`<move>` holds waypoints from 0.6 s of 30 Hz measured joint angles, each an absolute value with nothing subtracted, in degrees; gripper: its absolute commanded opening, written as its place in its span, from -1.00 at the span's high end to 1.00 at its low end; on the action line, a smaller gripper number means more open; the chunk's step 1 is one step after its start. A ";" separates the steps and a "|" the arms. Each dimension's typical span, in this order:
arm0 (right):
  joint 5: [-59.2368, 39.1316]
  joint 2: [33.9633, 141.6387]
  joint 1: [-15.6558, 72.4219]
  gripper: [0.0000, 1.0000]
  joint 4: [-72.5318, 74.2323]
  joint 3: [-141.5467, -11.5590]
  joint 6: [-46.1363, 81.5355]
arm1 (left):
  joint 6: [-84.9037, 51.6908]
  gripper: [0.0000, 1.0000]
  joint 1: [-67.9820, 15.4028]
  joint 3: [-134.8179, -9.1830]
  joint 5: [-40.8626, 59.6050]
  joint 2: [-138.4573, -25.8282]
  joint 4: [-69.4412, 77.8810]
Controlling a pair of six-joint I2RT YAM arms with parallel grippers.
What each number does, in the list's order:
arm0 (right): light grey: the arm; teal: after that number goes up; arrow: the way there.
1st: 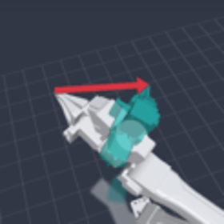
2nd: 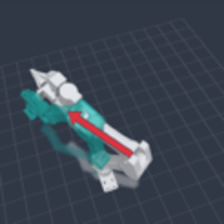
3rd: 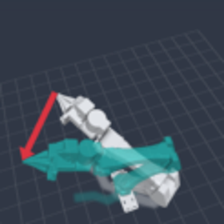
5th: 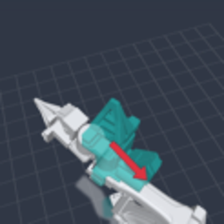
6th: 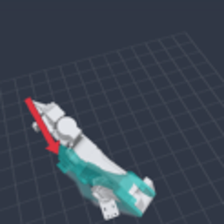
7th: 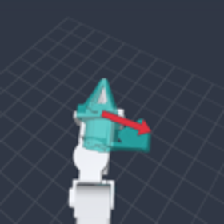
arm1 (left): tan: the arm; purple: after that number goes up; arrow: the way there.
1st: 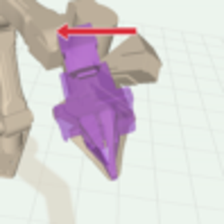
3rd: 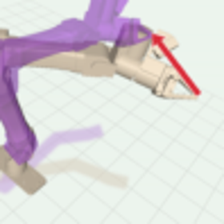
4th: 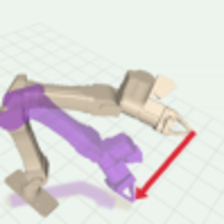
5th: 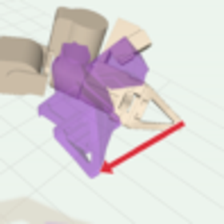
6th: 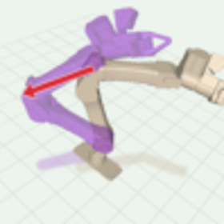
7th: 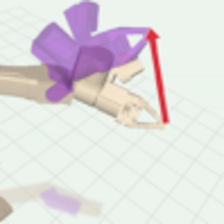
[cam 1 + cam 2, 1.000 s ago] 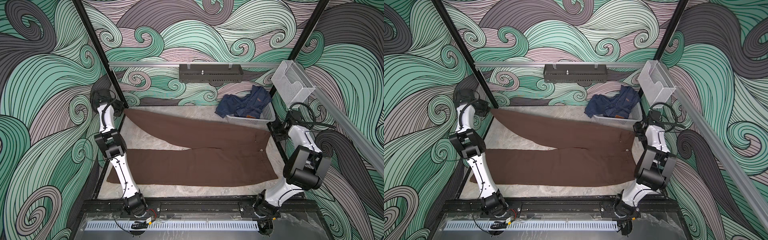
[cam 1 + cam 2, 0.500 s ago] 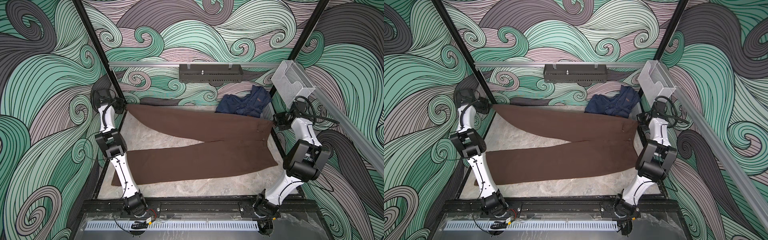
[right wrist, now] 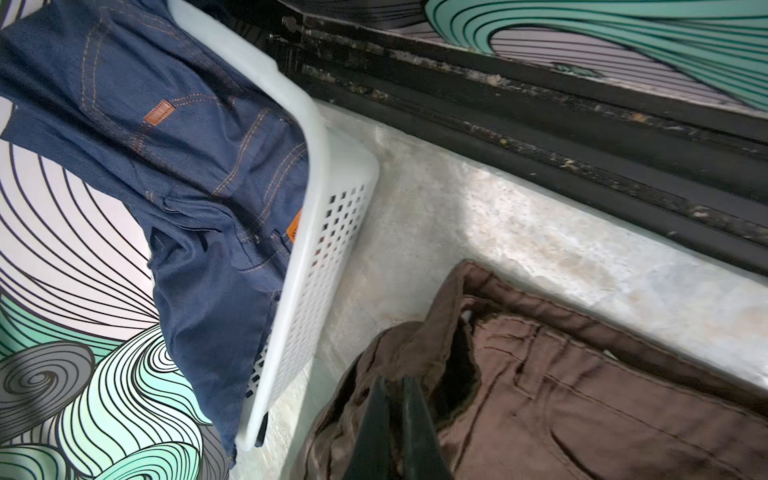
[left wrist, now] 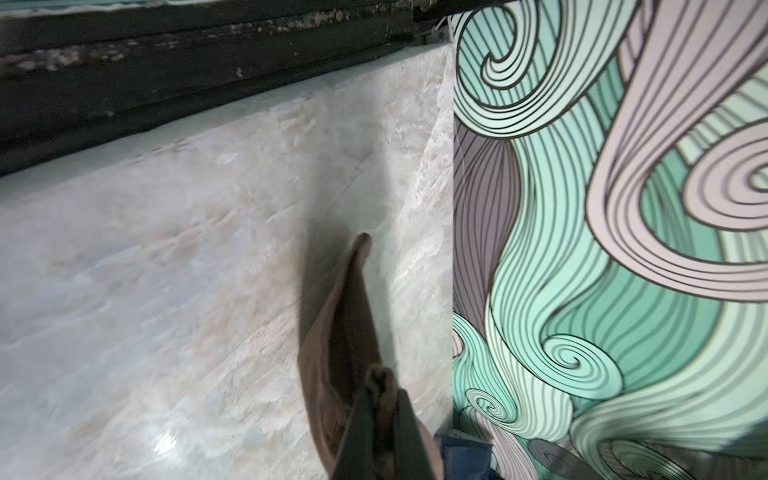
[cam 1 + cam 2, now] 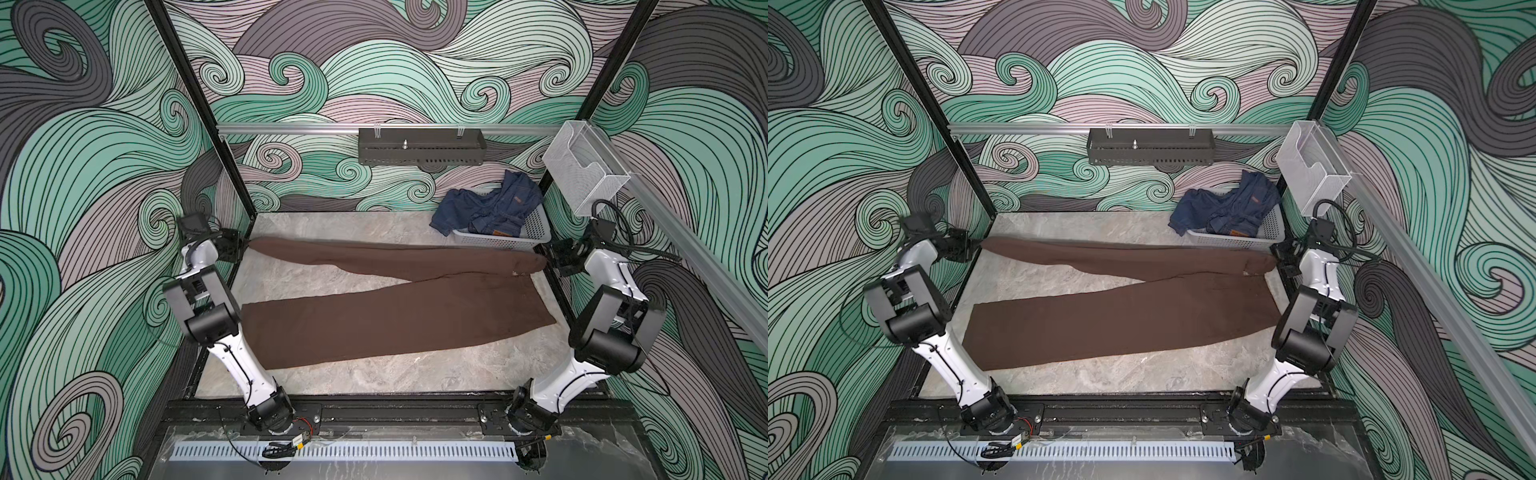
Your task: Fold and stack the trousers
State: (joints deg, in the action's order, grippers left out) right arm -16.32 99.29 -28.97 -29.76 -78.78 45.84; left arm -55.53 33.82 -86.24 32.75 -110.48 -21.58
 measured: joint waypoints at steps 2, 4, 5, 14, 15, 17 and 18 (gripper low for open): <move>-16.32 97.89 -29.69 1.00 -29.71 -77.17 45.08 | -55.96 1.00 36.12 -78.06 34.15 -104.29 -17.04; -16.29 96.55 -30.30 1.00 -29.65 -75.44 44.42 | -56.12 1.00 38.09 -71.68 35.33 -99.22 -14.06; -16.32 96.01 -30.61 1.00 -29.65 -74.54 44.05 | -56.14 1.00 38.98 -69.04 35.86 -97.14 -12.99; -15.86 94.04 -33.15 1.00 -30.20 -69.47 43.16 | -55.51 1.00 44.49 -57.17 39.81 -88.33 -10.74; -15.68 93.76 -33.36 1.00 -30.35 -69.38 43.29 | -55.53 1.00 44.91 -56.69 39.99 -87.44 -10.81; -15.38 92.86 -33.67 1.00 -30.63 -69.36 43.53 | -55.68 1.00 45.30 -56.31 40.16 -85.45 -11.07; -15.33 92.42 -33.71 1.00 -30.70 -69.38 43.66 | -55.86 1.00 45.39 -56.31 40.23 -84.75 -10.96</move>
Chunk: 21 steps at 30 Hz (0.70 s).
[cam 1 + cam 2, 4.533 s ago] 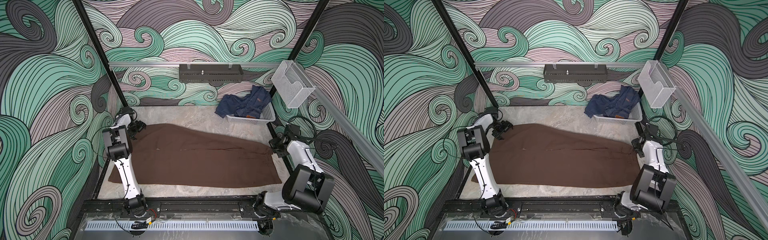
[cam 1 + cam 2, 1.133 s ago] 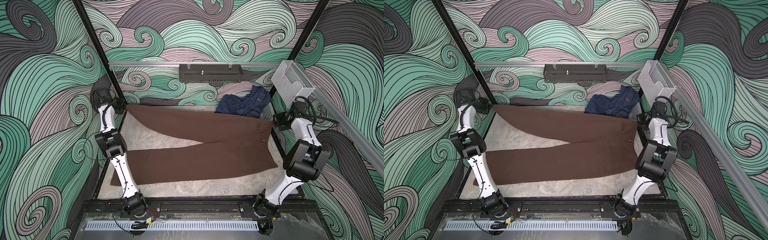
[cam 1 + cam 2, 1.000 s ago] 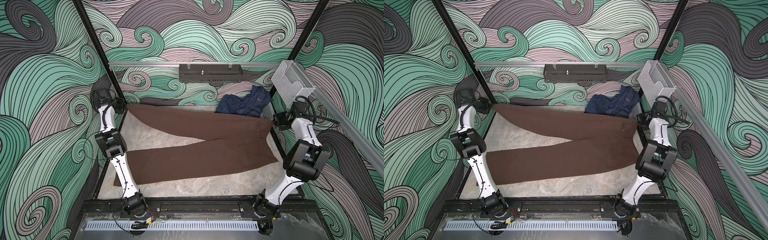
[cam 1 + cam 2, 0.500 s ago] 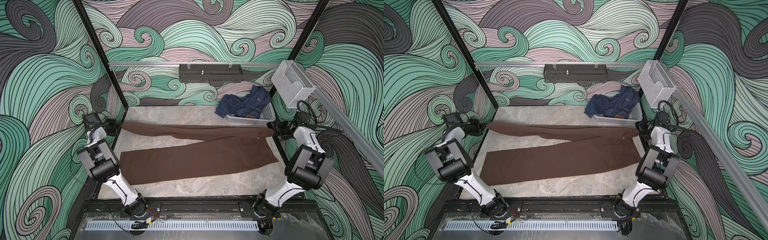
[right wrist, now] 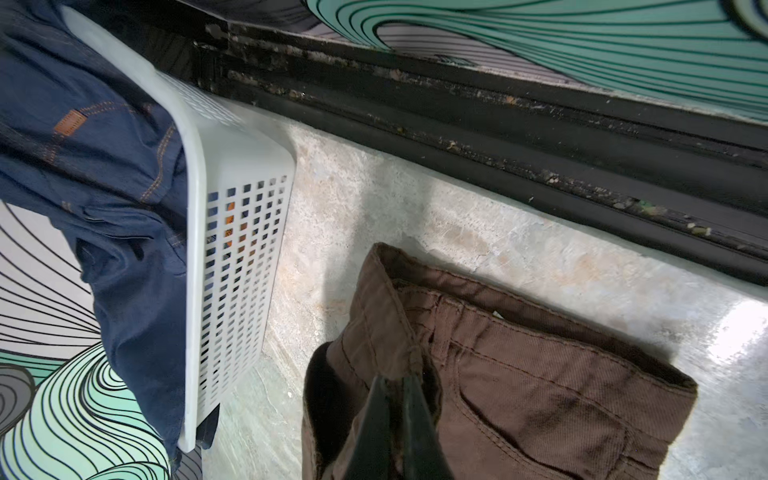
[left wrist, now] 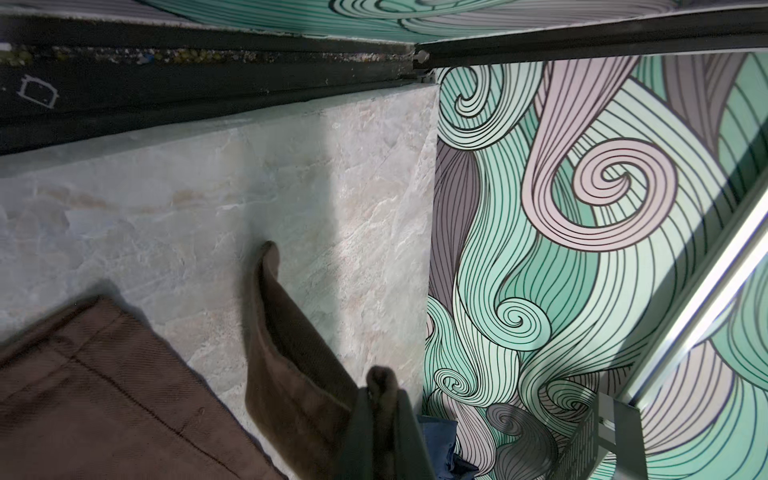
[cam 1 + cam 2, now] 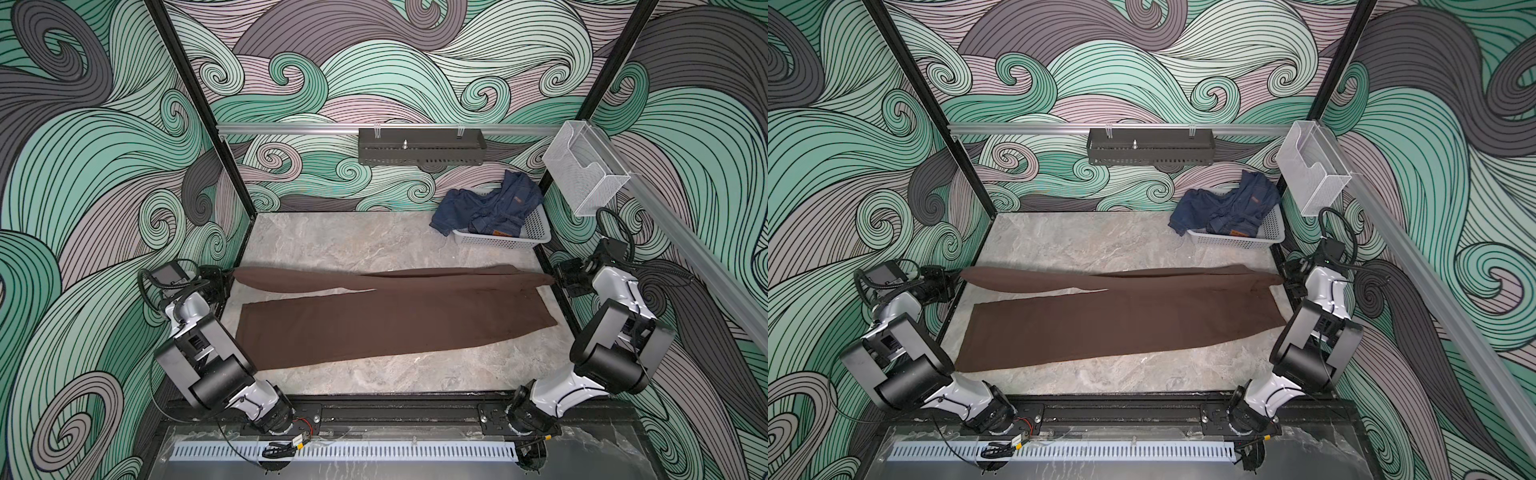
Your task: Fold and stack the trousers
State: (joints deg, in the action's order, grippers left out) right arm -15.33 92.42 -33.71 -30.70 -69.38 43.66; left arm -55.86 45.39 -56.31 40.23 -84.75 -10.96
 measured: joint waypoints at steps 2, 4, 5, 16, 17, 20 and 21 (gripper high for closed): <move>-15.22 91.31 -33.74 1.00 -31.03 -69.41 43.83 | -56.53 1.00 45.39 -56.40 40.45 -83.22 -10.70; -15.14 90.37 -33.74 1.00 -31.24 -69.41 43.94 | -57.21 1.00 45.39 -57.01 40.64 -82.76 -10.79; -14.98 89.89 -33.74 1.00 -31.40 -69.41 44.10 | -57.25 1.00 45.39 -57.39 40.73 -82.56 -10.83; -9.50 84.16 -34.83 1.00 -32.16 -62.08 45.43 | -54.50 1.00 48.42 -50.22 40.10 -73.71 -13.58; -8.62 83.57 -35.22 1.00 -32.29 -60.69 45.63 | -54.43 1.00 49.30 -48.51 39.97 -73.47 -13.91; -6.22 82.19 -36.27 1.00 -32.45 -57.32 46.11 | -54.35 1.00 52.07 -44.58 38.96 -73.49 -15.94; -5.48 81.76 -36.51 1.00 -32.45 -56.34 46.30 | -54.35 1.00 53.04 -43.77 38.59 -73.49 -16.82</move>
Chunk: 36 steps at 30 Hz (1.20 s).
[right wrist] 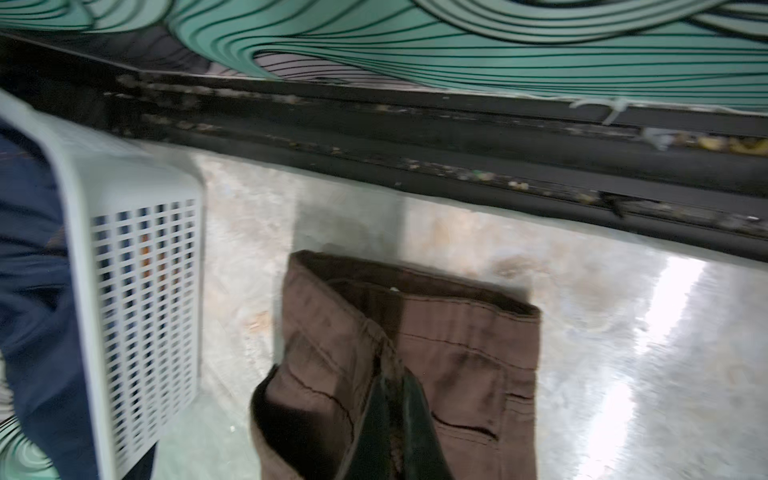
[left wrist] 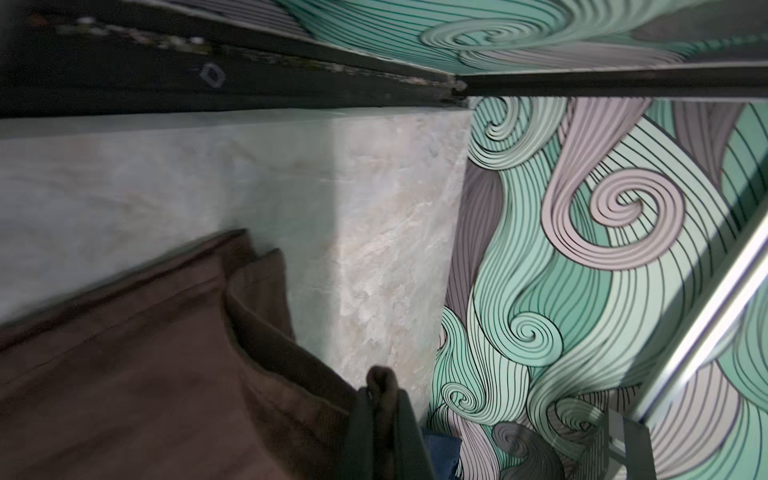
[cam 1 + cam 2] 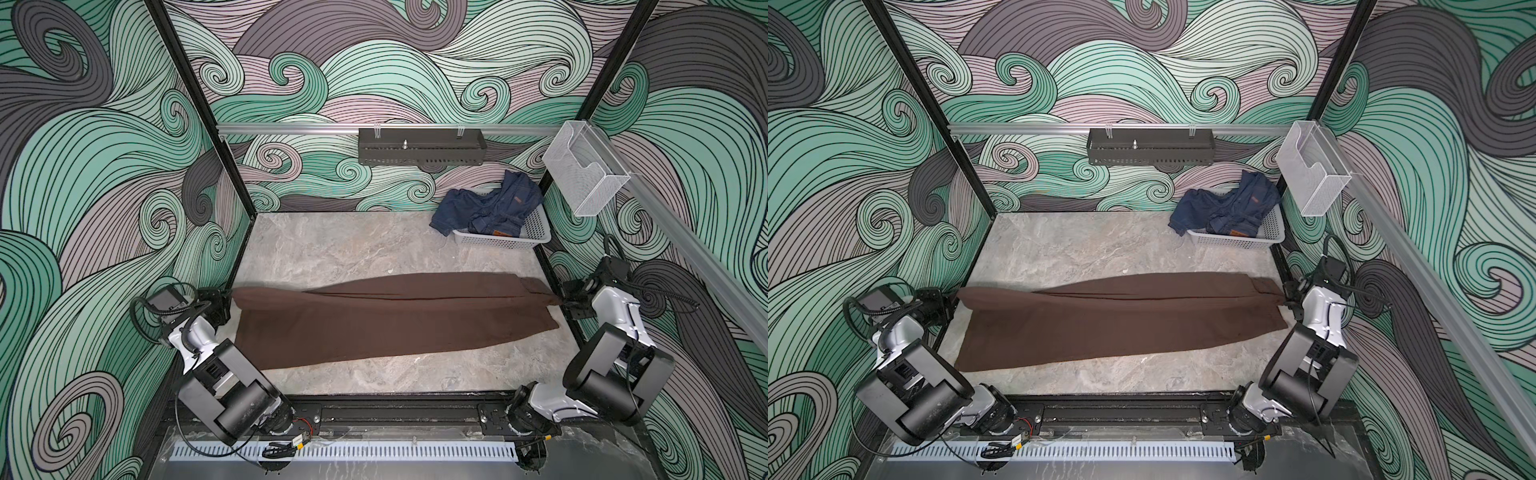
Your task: Fold and stack the trousers
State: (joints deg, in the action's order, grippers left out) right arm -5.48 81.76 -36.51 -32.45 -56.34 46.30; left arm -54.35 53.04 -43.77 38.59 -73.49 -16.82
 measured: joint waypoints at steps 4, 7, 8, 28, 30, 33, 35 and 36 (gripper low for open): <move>-2.96 80.77 -36.73 1.00 -32.49 -53.49 47.03 | -54.00 1.00 57.39 -42.46 37.71 -74.08 -20.34; -1.91 80.77 -36.73 1.00 -32.56 -52.86 47.37 | -53.34 1.00 59.00 -42.50 37.69 -75.24 -21.32; -1.76 80.77 -36.73 1.00 -32.56 -52.86 47.48 | -53.23 1.00 59.24 -42.50 37.69 -75.66 -21.65; 1.54 79.75 -36.73 1.00 -35.68 -52.69 48.47 | -53.54 1.00 61.80 -41.32 35.35 -74.00 -24.97; 1.52 78.65 -36.73 1.00 -37.04 -53.56 48.62 | -53.84 1.00 61.80 -41.67 35.64 -73.54 -25.32; 1.52 76.09 -36.73 1.00 -38.20 -54.85 48.88 | -54.59 1.00 61.73 -42.59 36.49 -72.38 -25.69; 1.58 74.22 -36.73 1.00 -38.61 -55.18 48.99 | -54.81 1.00 61.71 -42.94 36.71 -71.22 -25.74; 1.74 73.28 -36.71 1.00 -38.85 -55.18 49.08 | -54.87 1.00 61.71 -42.96 36.69 -70.54 -25.74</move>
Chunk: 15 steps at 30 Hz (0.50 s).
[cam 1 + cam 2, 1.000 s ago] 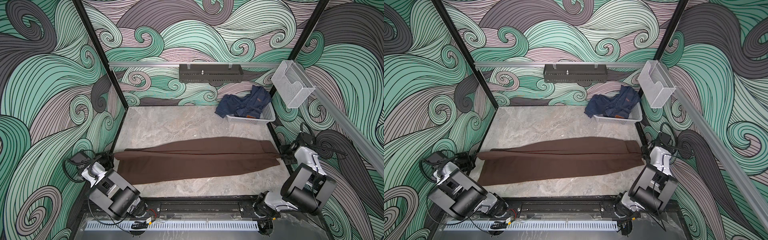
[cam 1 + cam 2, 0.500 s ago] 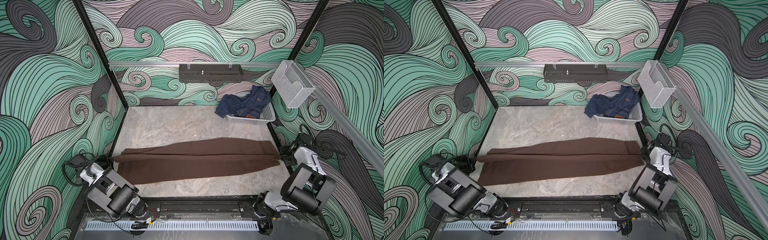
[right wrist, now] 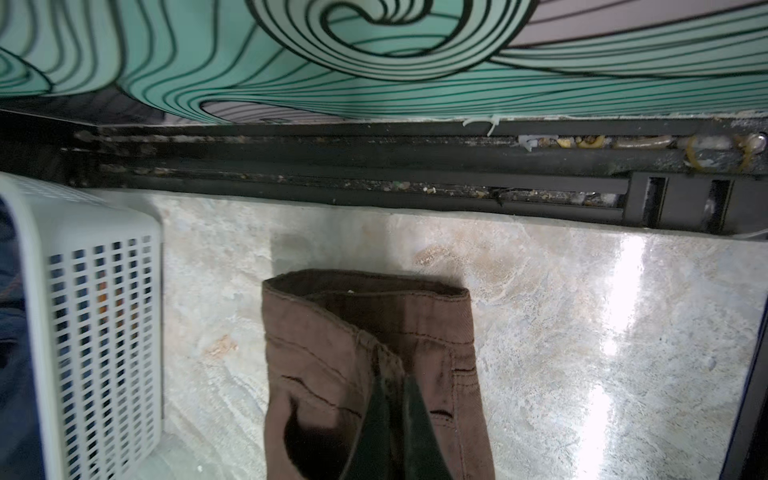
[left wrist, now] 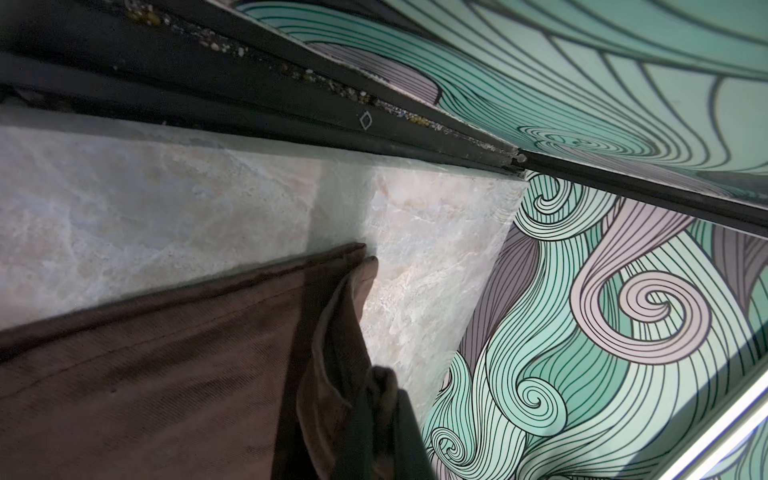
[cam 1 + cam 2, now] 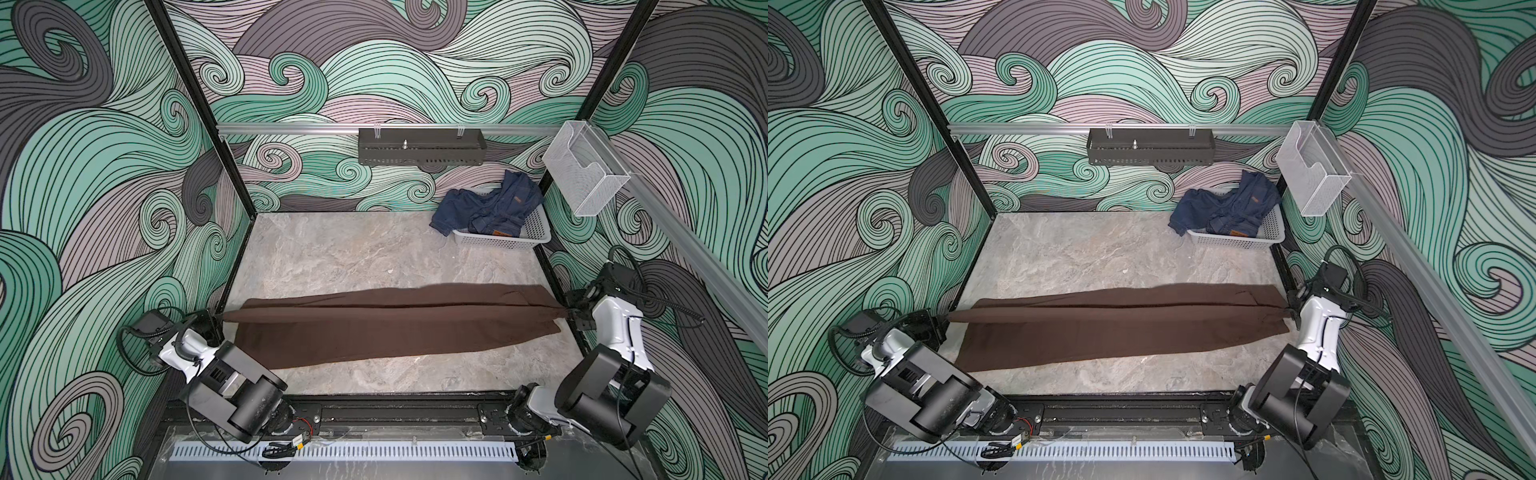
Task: Fold and stack the trousers
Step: 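Lower the folded brown trousers onto the table with both grippers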
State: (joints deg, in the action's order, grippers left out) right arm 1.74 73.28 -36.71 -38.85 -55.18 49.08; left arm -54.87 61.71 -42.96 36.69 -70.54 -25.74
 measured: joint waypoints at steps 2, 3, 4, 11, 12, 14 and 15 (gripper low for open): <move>2.55 72.12 -36.73 1.00 -39.31 -55.05 49.12 | -54.85 1.00 61.71 -42.96 36.49 -69.34 -26.04; 3.09 71.66 -36.73 1.00 -39.29 -54.68 49.10 | -54.83 1.00 61.71 -42.89 36.16 -68.71 -26.28; 3.90 71.18 -36.73 1.00 -39.27 -53.93 49.12 | -54.76 1.00 61.73 -42.61 35.51 -68.07 -26.35; 10.44 69.71 -36.88 1.00 -38.81 -45.76 49.10 | -54.33 1.00 62.63 -36.34 29.85 -64.93 -26.52; 10.96 69.71 -36.93 1.00 -38.70 -44.91 49.10 | -54.17 1.00 62.67 -35.40 29.15 -65.01 -26.57; 11.88 69.71 -36.95 1.00 -38.54 -43.99 49.10 | -53.87 1.00 62.96 -34.20 28.34 -65.19 -26.63; 12.14 69.71 -36.95 1.00 -38.37 -43.83 49.10 | -53.65 1.00 63.09 -33.82 27.92 -65.34 -26.63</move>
